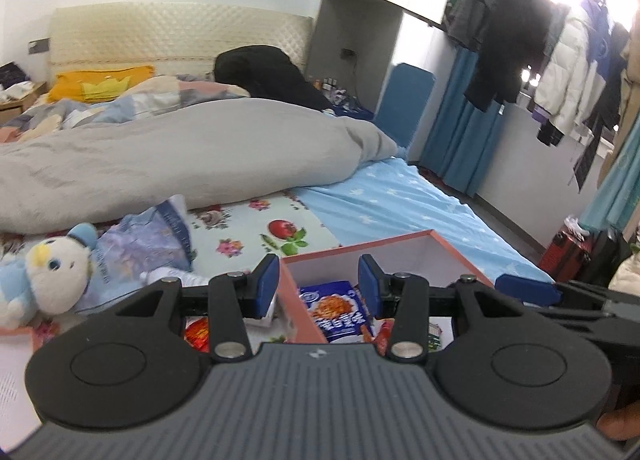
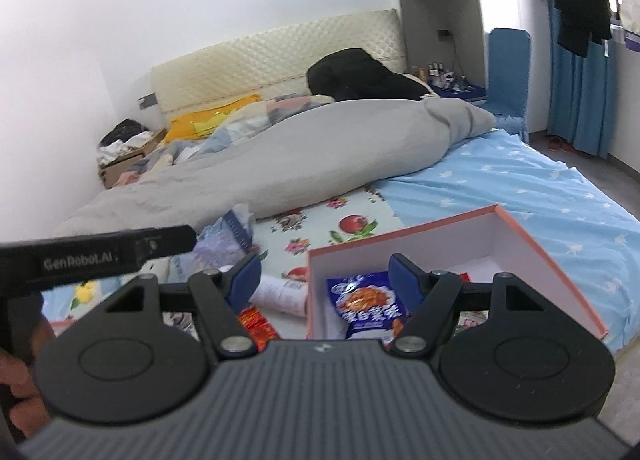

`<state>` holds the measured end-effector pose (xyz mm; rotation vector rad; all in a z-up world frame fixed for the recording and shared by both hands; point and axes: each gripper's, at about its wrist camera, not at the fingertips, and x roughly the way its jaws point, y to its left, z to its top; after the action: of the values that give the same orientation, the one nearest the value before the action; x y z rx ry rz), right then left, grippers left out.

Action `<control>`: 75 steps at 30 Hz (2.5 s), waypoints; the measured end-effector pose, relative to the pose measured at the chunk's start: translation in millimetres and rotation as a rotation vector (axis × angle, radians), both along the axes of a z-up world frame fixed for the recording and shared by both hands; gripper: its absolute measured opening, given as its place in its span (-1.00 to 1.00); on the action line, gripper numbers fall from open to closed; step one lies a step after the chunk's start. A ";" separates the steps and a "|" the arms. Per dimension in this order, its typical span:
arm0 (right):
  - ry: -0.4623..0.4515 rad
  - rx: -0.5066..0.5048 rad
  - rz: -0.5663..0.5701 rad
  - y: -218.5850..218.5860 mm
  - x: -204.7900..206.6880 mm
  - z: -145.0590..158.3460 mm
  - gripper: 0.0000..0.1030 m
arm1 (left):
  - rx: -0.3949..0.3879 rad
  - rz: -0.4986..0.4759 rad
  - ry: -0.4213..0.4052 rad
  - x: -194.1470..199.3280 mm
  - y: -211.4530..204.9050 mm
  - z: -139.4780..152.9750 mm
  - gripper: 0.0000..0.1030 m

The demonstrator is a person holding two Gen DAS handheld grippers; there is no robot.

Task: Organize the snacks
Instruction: 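Withdraw both open tools from the box back over the sheet, then close the left tool on the red candy while the right grasps the dried-meat bag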

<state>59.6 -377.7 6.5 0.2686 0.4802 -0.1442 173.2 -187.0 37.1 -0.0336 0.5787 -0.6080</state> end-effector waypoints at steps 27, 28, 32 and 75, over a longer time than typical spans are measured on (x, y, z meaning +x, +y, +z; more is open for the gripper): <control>0.101 -0.013 0.274 93.2 -30.2 -72.1 0.41 | -0.046 0.235 0.180 -46.7 114.2 -94.9 -0.04; 0.108 -0.011 0.280 95.1 -31.5 -75.2 0.41 | -0.045 0.238 0.186 -48.4 116.0 -98.9 -0.04; 0.130 -0.006 0.301 101.4 -34.1 -85.1 0.41 | -0.049 0.249 0.218 -48.7 123.3 -114.8 -0.04; 0.298 -0.126 0.386 123.6 145.3 -205.1 0.67 | 0.032 -0.035 0.476 209.5 75.0 -267.3 0.52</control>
<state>204.9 -254.1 -198.6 0.0259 0.8063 0.1642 382.7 -112.0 -230.1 -0.1409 1.0517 -0.6279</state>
